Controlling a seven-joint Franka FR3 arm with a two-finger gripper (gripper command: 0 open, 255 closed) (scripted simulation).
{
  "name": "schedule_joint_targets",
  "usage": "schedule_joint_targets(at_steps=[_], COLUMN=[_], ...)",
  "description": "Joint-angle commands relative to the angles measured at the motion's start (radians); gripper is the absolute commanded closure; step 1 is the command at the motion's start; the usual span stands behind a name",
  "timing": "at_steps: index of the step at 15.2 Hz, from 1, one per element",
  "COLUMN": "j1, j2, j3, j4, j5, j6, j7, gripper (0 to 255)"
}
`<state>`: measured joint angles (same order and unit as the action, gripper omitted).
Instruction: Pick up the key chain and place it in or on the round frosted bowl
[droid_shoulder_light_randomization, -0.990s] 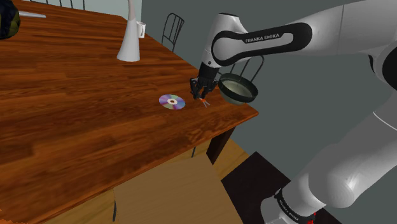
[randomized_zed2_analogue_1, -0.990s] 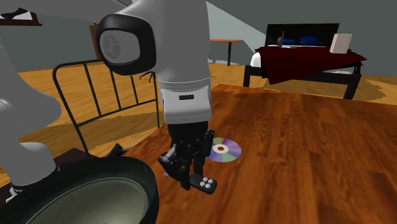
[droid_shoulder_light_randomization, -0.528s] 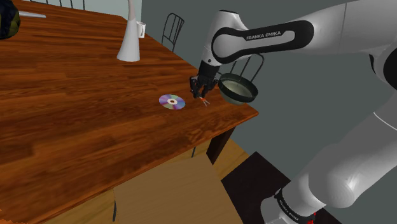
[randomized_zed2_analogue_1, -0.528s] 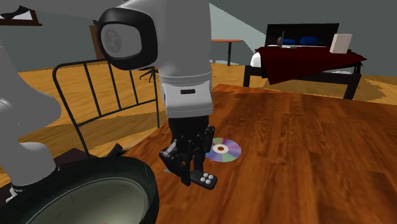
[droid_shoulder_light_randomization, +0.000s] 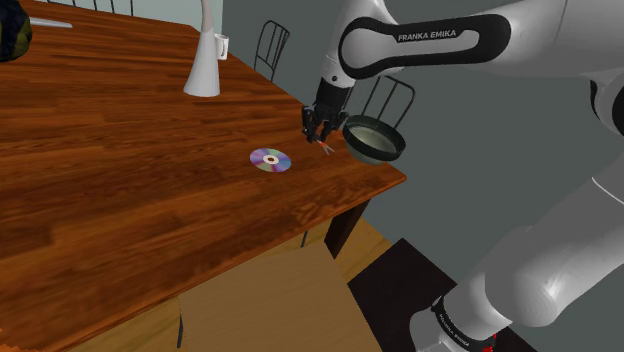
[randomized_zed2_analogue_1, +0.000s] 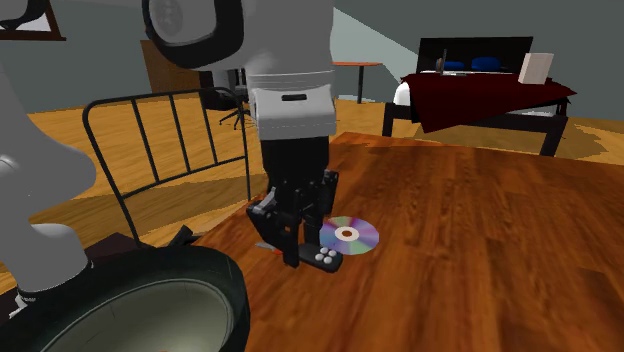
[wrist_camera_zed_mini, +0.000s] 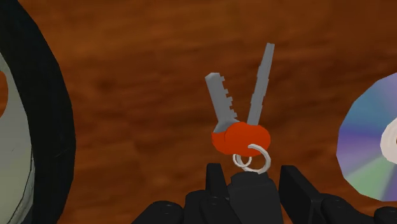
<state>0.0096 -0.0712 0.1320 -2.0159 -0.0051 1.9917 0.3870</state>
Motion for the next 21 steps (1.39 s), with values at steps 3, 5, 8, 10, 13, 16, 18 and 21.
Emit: schedule_joint_targets(at_steps=[3,5,8,10,13,16,18,21], j1=[-0.001,-0.001,-0.001,-0.001,-0.001,-0.001,-0.001,-0.001], j2=[-0.010,-0.013,-0.016,-0.017,-0.017,-0.014,-0.012,-0.006], j3=[-0.001,-0.001,-0.001,-0.002,-0.002,-0.002,-0.002,-0.002], j4=[0.044,0.068,0.104,0.130,0.171,0.214,0.244,0.291], j5=[0.001,0.002,0.002,0.003,0.003,0.002,0.002,0.001], j6=[-0.054,-0.081,-0.121,-0.148,-0.188,-0.229,-0.256,-0.297], j7=[-0.002,-0.003,-0.004,-0.004,-0.004,-0.005,-0.005,-0.004], gripper=[255,255,255,255,255,255,255,255])
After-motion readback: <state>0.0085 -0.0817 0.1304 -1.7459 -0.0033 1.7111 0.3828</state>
